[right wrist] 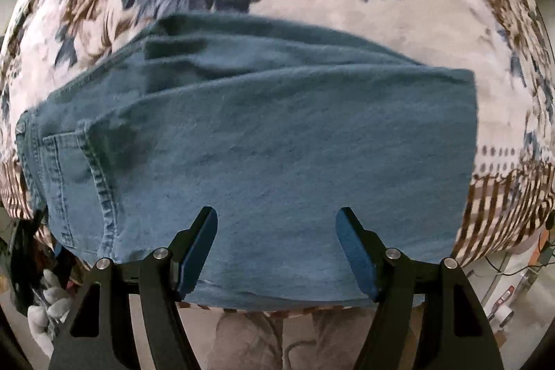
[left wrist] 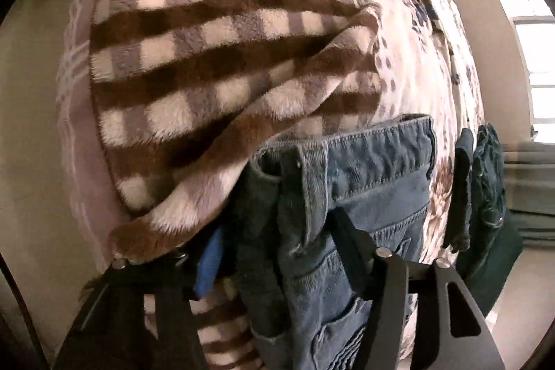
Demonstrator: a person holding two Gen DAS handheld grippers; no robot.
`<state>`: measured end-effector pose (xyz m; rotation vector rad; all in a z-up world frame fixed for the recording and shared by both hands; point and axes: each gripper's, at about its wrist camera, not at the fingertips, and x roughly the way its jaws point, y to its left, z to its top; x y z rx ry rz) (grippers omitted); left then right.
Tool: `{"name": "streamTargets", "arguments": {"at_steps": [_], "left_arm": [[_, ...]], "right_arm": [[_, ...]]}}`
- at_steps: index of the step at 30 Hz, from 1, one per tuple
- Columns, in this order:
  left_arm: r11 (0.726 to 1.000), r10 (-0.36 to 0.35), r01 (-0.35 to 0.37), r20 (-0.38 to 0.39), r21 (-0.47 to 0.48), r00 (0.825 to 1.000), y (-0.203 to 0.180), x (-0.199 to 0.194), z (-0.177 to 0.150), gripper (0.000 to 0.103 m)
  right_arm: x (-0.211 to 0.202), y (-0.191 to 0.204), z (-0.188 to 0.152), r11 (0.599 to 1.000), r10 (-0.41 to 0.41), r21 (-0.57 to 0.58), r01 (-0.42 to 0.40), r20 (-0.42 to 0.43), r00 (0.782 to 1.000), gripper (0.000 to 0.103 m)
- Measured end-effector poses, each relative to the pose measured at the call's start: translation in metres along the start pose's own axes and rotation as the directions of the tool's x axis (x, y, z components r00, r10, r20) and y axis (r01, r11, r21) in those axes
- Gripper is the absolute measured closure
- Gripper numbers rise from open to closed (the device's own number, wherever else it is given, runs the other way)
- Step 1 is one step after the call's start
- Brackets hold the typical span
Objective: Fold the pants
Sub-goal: 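Grasp the jeans waistband with the left tool and lift it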
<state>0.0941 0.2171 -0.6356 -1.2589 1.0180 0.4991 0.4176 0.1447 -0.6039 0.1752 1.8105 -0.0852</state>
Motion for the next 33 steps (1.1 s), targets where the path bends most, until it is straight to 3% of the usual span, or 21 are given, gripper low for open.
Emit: {"name": "streamTargets", "arguments": {"at_steps": [4,6,8,9,10,13,15,16,17,19,22,24,25,29,33], "left_arm": [[0.999,-0.040,0.040,-0.012,-0.010,0.999,0.003,0.000,0.008,0.034],[0.999,-0.041,0.041,-0.003,0.023,0.999,-0.001,-0.004,0.007,0.035],[0.996,-0.025,0.021,0.045,0.087,0.999,-0.010,-0.015,0.003,0.061],[0.993,-0.020,0.012,0.065,0.119,0.998,-0.017,-0.017,-0.001,0.066],[0.988,-0.009,-0.004,0.087,0.156,0.996,-0.024,-0.024,-0.004,0.071],[0.954,-0.003,-0.047,0.165,0.295,0.986,-0.052,-0.047,-0.022,0.072],[0.941,-0.017,-0.038,0.161,0.336,0.987,-0.064,-0.046,-0.027,0.071],[0.942,-0.010,-0.043,0.156,0.332,0.988,-0.066,-0.041,-0.024,0.066],[0.950,-0.005,-0.038,0.136,0.311,0.991,-0.064,-0.031,-0.018,0.055],[0.966,0.013,-0.033,0.078,0.257,0.997,-0.053,-0.010,0.000,0.051],[0.983,-0.022,0.017,0.020,0.183,1.000,-0.032,0.014,0.023,0.043],[0.978,-0.012,0.006,0.026,0.207,1.000,-0.038,0.018,0.026,0.042],[0.970,0.006,-0.016,0.044,0.241,0.999,-0.044,0.016,0.024,0.043],[0.930,0.066,-0.105,0.120,0.351,0.991,-0.063,0.003,0.009,0.068],[0.845,0.166,-0.254,0.219,0.471,0.961,-0.098,-0.021,-0.014,0.073]], "right_arm": [[0.005,0.014,0.003,1.000,-0.009,0.006,0.009,-0.016,1.000,0.030],[0.007,0.018,0.005,1.000,-0.009,0.011,0.009,-0.020,1.000,0.030],[0.009,0.019,0.005,1.000,-0.013,0.012,0.014,-0.021,1.000,0.030],[0.008,0.016,0.005,1.000,-0.015,0.013,0.015,-0.020,1.000,0.030],[0.009,0.017,0.007,1.000,-0.018,0.013,0.018,-0.018,1.000,0.030],[0.010,0.000,-0.001,0.999,-0.027,0.015,0.028,-0.024,0.999,0.030],[0.012,-0.007,-0.004,0.999,-0.023,0.027,0.024,-0.031,0.999,0.030],[0.014,-0.009,-0.004,0.999,-0.021,0.037,0.022,-0.035,0.999,0.030],[0.015,-0.010,-0.004,0.999,-0.019,0.042,0.020,-0.037,0.999,0.030],[0.016,-0.015,-0.003,0.998,-0.007,0.057,0.010,-0.042,0.999,0.030],[0.014,-0.018,-0.001,0.998,0.000,0.060,0.003,-0.037,0.999,0.030],[0.012,-0.019,0.001,0.999,-0.005,0.052,0.006,-0.034,0.999,0.030],[0.012,-0.019,0.001,0.999,-0.014,0.045,0.015,-0.033,0.999,0.030],[0.011,-0.020,0.004,0.996,-0.082,0.030,0.083,-0.027,0.996,0.030],[0.009,-0.021,0.003,0.994,-0.106,0.014,0.106,-0.002,0.994,0.030]]}}
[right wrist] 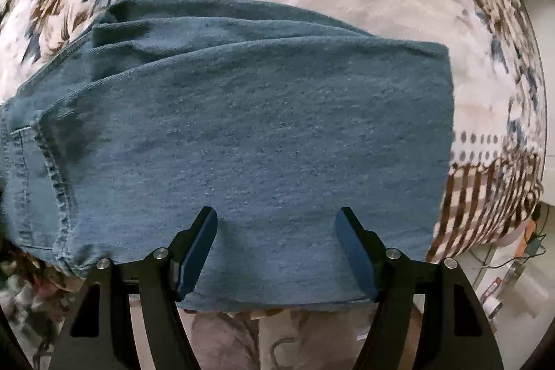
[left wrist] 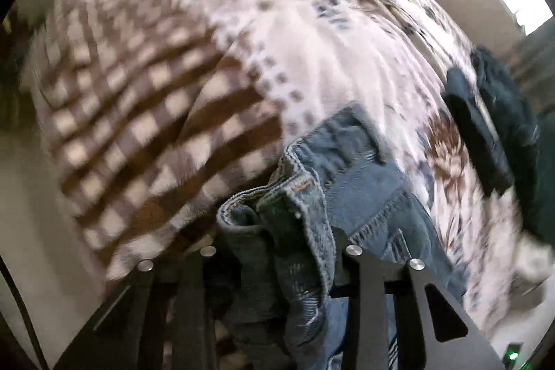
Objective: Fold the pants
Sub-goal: 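Grasp the jeans waistband with the left tool and lift it, then lift the jeans by the waistband with the left tool, raising them off the bed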
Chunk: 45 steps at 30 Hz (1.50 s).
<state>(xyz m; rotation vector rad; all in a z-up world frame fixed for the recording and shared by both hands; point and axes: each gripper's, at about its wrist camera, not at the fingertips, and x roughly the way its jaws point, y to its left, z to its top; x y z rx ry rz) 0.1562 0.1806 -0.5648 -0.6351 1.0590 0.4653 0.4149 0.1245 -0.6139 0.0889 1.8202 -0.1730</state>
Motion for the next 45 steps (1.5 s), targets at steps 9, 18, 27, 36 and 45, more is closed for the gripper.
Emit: {"name": "streamTargets", "arguments": {"at_steps": [9,18,27,36,45], "left_arm": [[0.920,0.087,-0.128,0.127,0.371,0.988,-0.093,-0.061,-0.027,0.078],[0.842,0.089,-0.171,0.180,0.511,0.980,-0.135,-0.079,-0.054,0.079],[0.781,-0.001,-0.123,0.197,0.613,0.980,-0.190,-0.103,-0.084,0.080],[0.698,-0.073,-0.076,0.176,0.712,0.982,-0.242,-0.118,-0.131,0.080],[0.655,-0.077,-0.069,0.157,0.752,0.985,-0.275,-0.117,-0.170,0.081]], "right_arm": [[-0.018,-0.003,-0.015,0.998,-0.030,-0.052,0.034,0.079,0.996,0.012],[-0.034,-0.018,-0.022,0.998,0.038,-0.057,-0.033,0.093,0.995,0.012],[-0.020,-0.065,-0.059,0.997,0.066,-0.045,-0.063,0.080,0.995,0.012],[-0.019,-0.118,-0.076,0.998,0.057,-0.047,-0.053,0.090,0.994,0.012],[-0.033,-0.191,-0.070,0.997,0.073,0.030,-0.077,0.121,0.990,0.012]]}}
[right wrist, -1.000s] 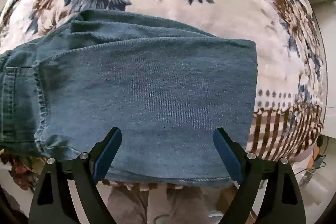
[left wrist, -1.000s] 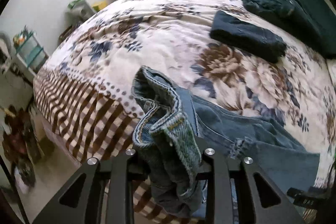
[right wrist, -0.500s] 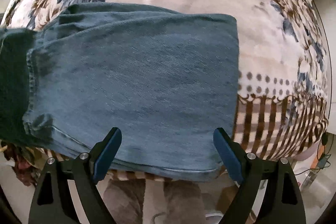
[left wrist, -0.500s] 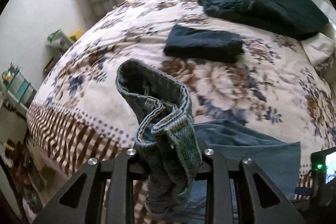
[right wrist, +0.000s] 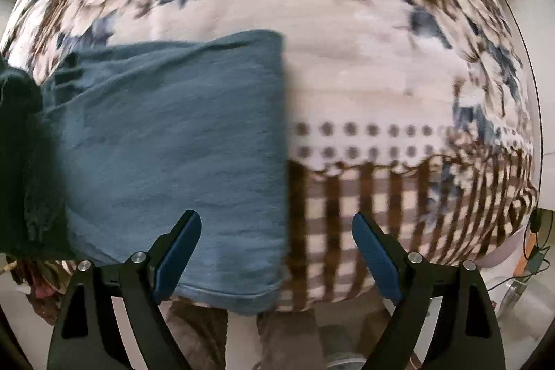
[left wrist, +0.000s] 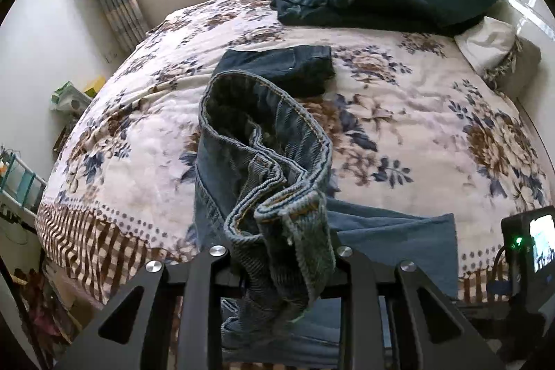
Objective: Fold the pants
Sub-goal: 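Lift the jeans by the waistband with the left tool, raising them off the bed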
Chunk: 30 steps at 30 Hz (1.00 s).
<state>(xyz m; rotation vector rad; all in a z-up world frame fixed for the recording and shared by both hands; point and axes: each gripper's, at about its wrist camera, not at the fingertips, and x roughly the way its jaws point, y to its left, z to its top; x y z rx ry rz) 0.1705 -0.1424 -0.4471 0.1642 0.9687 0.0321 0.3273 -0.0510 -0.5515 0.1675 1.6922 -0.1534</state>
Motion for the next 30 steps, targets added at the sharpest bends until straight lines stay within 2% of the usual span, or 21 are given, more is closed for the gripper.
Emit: {"name": "streamTargets", "arguments": {"at_steps": [13,24,30], "left_arm": [[0.996,-0.035,0.036,-0.009,0.078,0.999,-0.071,-0.008,-0.002,0.081],[0.981,-0.101,0.110,-0.061,0.161,0.993,-0.143,-0.002,-0.020,0.081],[0.962,-0.144,0.164,-0.102,0.219,0.984,-0.184,0.002,-0.041,0.081]], "right_arm": [[-0.013,-0.143,0.000,0.994,0.013,0.108,-0.014,0.011,1.000,0.012],[-0.007,-0.311,-0.004,0.972,0.025,0.236,-0.023,-0.005,1.000,0.012],[-0.004,-0.348,0.003,0.956,0.016,0.294,-0.011,-0.013,1.000,0.012]]}}
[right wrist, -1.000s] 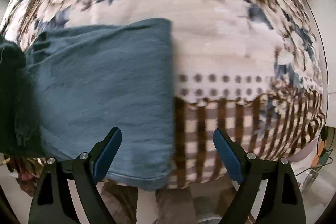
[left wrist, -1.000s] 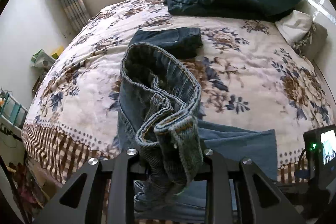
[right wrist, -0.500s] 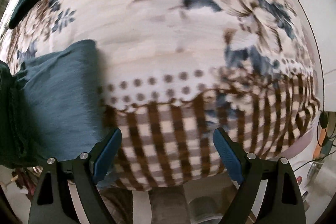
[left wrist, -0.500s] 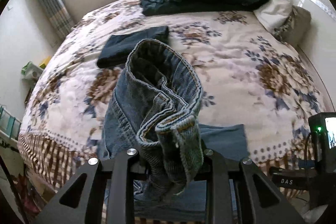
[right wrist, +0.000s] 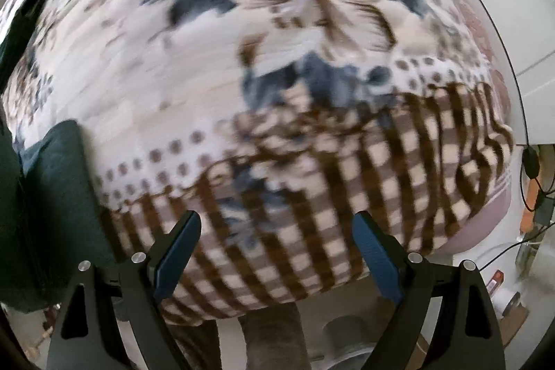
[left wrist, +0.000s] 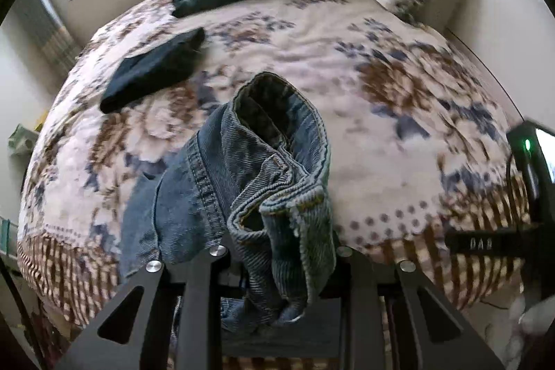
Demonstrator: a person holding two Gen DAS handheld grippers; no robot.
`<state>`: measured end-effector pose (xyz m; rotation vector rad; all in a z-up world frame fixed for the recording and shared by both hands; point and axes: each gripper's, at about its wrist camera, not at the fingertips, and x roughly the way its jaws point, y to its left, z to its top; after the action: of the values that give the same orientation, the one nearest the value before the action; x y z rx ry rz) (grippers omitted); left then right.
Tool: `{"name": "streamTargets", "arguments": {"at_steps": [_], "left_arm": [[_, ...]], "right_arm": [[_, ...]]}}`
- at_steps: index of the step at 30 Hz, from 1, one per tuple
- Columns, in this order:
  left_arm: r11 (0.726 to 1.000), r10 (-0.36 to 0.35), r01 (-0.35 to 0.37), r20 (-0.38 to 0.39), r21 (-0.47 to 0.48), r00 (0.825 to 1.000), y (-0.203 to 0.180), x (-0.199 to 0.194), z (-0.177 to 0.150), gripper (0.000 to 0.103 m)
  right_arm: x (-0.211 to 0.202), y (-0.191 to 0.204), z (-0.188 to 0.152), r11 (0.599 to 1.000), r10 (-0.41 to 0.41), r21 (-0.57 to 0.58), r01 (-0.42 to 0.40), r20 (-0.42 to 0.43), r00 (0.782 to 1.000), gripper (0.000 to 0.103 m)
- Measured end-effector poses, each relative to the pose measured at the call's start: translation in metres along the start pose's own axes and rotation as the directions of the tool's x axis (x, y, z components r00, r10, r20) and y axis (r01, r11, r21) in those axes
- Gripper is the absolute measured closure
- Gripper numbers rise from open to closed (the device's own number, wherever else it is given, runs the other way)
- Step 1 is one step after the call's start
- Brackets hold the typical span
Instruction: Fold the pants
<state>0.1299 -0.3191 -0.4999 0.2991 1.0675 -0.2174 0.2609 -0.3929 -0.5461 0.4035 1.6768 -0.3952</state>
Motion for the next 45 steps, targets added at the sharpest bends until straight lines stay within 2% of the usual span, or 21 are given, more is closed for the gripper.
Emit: {"name": "streamTargets", "arguments": {"at_steps": [9,16,18,20,21,22,23,24,27,29,33,34,36,37,39,40,41,42,43,44,45], "left_arm": [[0.990,-0.048,0.053,-0.040,0.131,0.998,-0.059,0.020,-0.020,0.081],[0.990,-0.043,0.055,-0.090,0.132,0.995,-0.072,0.037,-0.023,0.079],[0.993,-0.063,0.075,-0.124,0.092,0.990,-0.069,0.036,-0.020,0.073],[0.991,-0.112,0.120,-0.142,0.053,0.984,-0.064,0.029,-0.017,0.058],[0.988,-0.146,0.152,-0.146,0.034,0.978,-0.060,0.021,-0.015,0.054],[0.986,-0.162,0.167,-0.142,0.029,0.977,-0.058,0.014,-0.014,0.042],[0.983,-0.176,0.180,-0.128,0.021,0.976,-0.054,0.005,-0.012,0.024],[0.983,-0.183,0.185,-0.107,0.008,0.977,-0.046,-0.006,-0.009,0.018],[0.981,-0.184,0.179,-0.077,-0.069,0.980,-0.012,-0.027,-0.004,0.015],[0.978,-0.158,0.144,-0.084,-0.153,0.984,0.023,-0.030,-0.001,0.015],[0.953,-0.040,-0.005,-0.143,-0.302,0.989,0.112,-0.006,-0.009,0.015],[0.946,-0.016,-0.040,-0.168,-0.321,0.986,0.130,0.003,-0.014,0.015],[0.925,0.024,-0.102,-0.213,-0.366,0.977,0.167,0.022,-0.024,0.015],[0.919,0.039,-0.124,-0.226,-0.374,0.973,0.179,0.029,-0.028,0.015],[0.912,0.039,-0.139,-0.255,-0.386,0.966,0.200,0.045,-0.036,0.015],[0.911,0.034,-0.138,-0.261,-0.389,0.965,0.206,0.051,-0.037,0.015],[0.911,0.030,-0.136,-0.267,-0.390,0.963,0.210,0.055,-0.037,0.015],[0.911,0.017,-0.125,-0.266,-0.394,0.964,0.213,0.060,-0.037,0.015],[0.910,0.006,-0.113,-0.262,-0.398,0.965,0.214,0.063,-0.034,0.015],[0.908,-0.013,-0.097,-0.259,-0.408,0.966,0.215,0.068,-0.032,0.015],[0.905,-0.035,-0.078,-0.257,-0.418,0.966,0.217,0.071,-0.029,0.015]], "right_arm": [[0.004,-0.053,0.011,0.997,-0.017,0.069,0.017,-0.005,1.000,0.012],[0.015,-0.086,0.016,0.995,-0.036,0.095,0.038,-0.021,0.999,0.012],[0.015,-0.090,0.019,0.995,-0.027,0.094,0.029,-0.024,0.999,0.012],[0.012,-0.091,0.018,0.995,0.000,0.099,0.001,-0.014,1.000,0.012],[0.010,-0.089,0.017,0.994,0.020,0.104,-0.019,-0.006,1.000,0.012],[0.005,-0.090,0.018,0.992,0.053,0.110,-0.053,0.004,0.999,0.012],[-0.003,-0.089,0.020,0.989,0.095,0.116,-0.096,0.017,0.995,0.012],[-0.008,-0.094,0.023,0.984,0.132,0.121,-0.134,0.027,0.991,0.012],[-0.023,-0.096,0.034,0.946,0.299,0.120,-0.301,0.035,0.954,0.012],[-0.025,-0.088,0.044,0.903,0.421,0.094,-0.420,0.009,0.907,0.012],[-0.007,-0.064,0.056,0.824,0.566,0.069,-0.562,-0.077,0.821,0.012],[0.004,-0.060,0.062,0.817,0.576,0.068,-0.572,-0.103,0.811,0.012],[0.028,-0.057,0.060,0.833,0.552,0.073,-0.548,-0.156,0.819,0.012],[0.039,-0.056,0.055,0.833,0.552,0.082,-0.547,-0.184,0.814,0.012],[0.052,-0.063,0.048,0.837,0.547,0.096,-0.539,-0.186,0.816,0.012],[0.052,-0.074,0.049,0.835,0.551,0.099,-0.542,-0.159,0.819,0.017],[0.053,-0.082,0.050,0.825,0.565,0.112,-0.554,-0.144,0.813,0.042],[0.051,-0.090,0.046,0.819,0.573,0.123,-0.560,-0.138,0.808,0.051],[0.045,-0.099,0.045,0.828,0.561,0.113,-0.550,-0.126,0.818,0.061],[0.034,-0.107,0.043,0.853,0.522,0.070,-0.517,-0.107,0.846,0.070],[0.023,-0.112,0.038,0.876,0.482,0.027,-0.482,-0.085,0.872,0.073]]}}
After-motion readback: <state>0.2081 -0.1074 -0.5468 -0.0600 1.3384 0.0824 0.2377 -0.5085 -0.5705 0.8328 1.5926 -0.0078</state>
